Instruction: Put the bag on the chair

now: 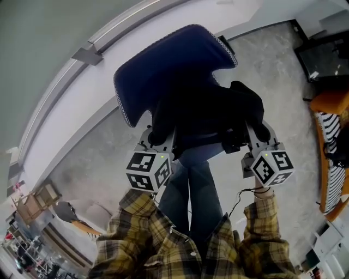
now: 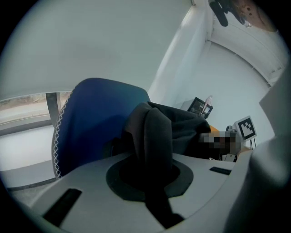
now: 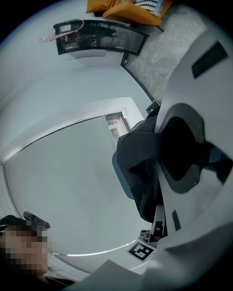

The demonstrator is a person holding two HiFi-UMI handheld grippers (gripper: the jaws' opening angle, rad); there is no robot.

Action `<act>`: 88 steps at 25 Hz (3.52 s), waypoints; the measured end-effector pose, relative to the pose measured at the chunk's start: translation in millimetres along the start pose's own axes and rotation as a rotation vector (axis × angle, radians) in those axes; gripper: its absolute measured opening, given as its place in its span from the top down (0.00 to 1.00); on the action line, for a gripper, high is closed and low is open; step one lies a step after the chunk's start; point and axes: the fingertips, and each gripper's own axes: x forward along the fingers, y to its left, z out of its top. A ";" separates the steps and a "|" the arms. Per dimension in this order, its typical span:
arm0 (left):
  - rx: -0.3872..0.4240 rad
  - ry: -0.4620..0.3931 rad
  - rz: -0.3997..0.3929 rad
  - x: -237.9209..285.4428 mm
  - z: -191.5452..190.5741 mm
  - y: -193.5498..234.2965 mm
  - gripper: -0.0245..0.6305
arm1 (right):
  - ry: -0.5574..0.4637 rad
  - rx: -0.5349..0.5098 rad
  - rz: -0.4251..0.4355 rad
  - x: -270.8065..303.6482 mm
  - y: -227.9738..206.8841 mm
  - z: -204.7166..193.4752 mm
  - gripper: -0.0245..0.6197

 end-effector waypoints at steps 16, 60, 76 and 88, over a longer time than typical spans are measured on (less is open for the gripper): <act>-0.018 0.094 0.086 59.6 -69.4 28.8 0.90 | 0.120 0.019 -0.036 40.5 -37.6 -80.2 0.86; -0.011 0.316 0.205 108.6 -181.2 92.2 0.70 | 0.398 -0.223 -0.137 97.3 -63.6 -211.3 0.73; 0.071 0.225 0.186 77.6 -132.8 76.0 0.60 | 0.320 -0.153 -0.143 64.9 -50.7 -178.3 0.58; 0.022 0.105 0.131 38.8 -73.5 35.0 0.60 | 0.168 -0.205 -0.131 23.4 -17.4 -100.4 0.58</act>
